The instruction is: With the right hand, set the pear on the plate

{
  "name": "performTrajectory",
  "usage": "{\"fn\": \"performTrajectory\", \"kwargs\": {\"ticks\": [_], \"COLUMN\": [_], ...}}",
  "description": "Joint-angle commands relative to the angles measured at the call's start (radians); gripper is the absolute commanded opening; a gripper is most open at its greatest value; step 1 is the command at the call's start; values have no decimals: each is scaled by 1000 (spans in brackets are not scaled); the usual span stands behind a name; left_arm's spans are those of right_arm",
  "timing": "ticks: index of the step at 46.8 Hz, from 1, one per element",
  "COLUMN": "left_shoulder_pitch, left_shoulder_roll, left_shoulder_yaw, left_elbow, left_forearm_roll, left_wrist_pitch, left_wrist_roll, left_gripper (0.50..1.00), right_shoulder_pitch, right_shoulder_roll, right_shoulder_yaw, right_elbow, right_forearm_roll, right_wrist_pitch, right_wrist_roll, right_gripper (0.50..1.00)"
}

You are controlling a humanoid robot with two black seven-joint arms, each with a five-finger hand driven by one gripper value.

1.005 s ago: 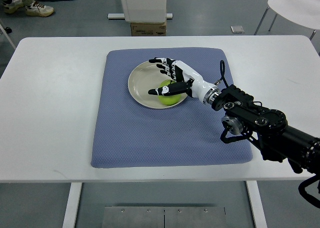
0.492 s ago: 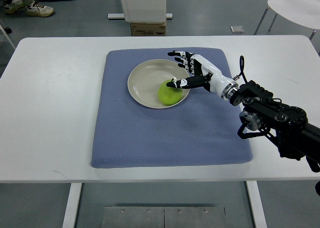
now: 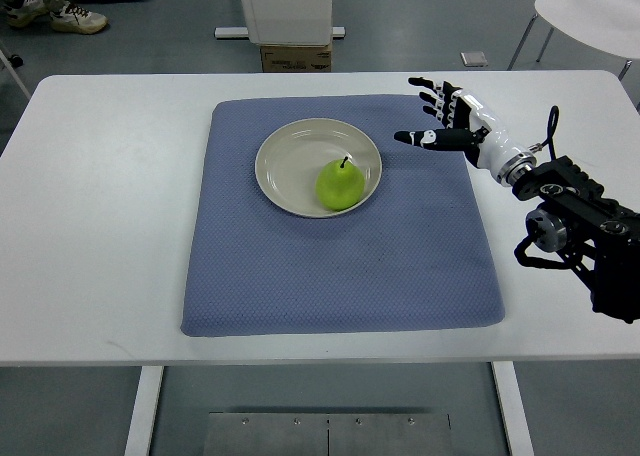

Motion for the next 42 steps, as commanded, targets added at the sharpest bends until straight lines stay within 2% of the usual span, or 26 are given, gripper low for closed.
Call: {"fn": "performTrajectory", "kwargs": {"ticks": [1,6,12,20,25,31,42], "left_shoulder_pitch": [0,0,0,0,0,0,0], "left_shoulder_roll": [0,0,0,0,0,0,0], "left_shoulder_yaw": [0,0,0,0,0,0,0], "left_elbow": [0,0,-1,0,0,0,0], "left_forearm_roll": [0,0,1,0,0,0,0], "left_wrist_pitch": [0,0,0,0,0,0,0], "left_wrist_roll": [0,0,0,0,0,0,0], "left_gripper": [1000,1000,1000,1000,1000,1000,1000], "right_shoulder_pitch": [-21,-53,-70,-76,-95,-106,-126], "right_shoulder_roll": [4,38,70,121,164,182,191], "right_shoulder_yaw": [90,199,271,351,438,521,535], "right_elbow": [-10,-10,-10,-10,-4,-4,-5], "right_forearm_roll": [0,-3,-11,-13,-13,-11,-10], "right_wrist_pitch": [-8,-48,-129,-234,-266,-266,-274], "right_wrist_roll": [-41,-90,-130,-153,-137,-62,-58], "right_gripper": [1000,1000,1000,1000,1000,1000,1000]}}
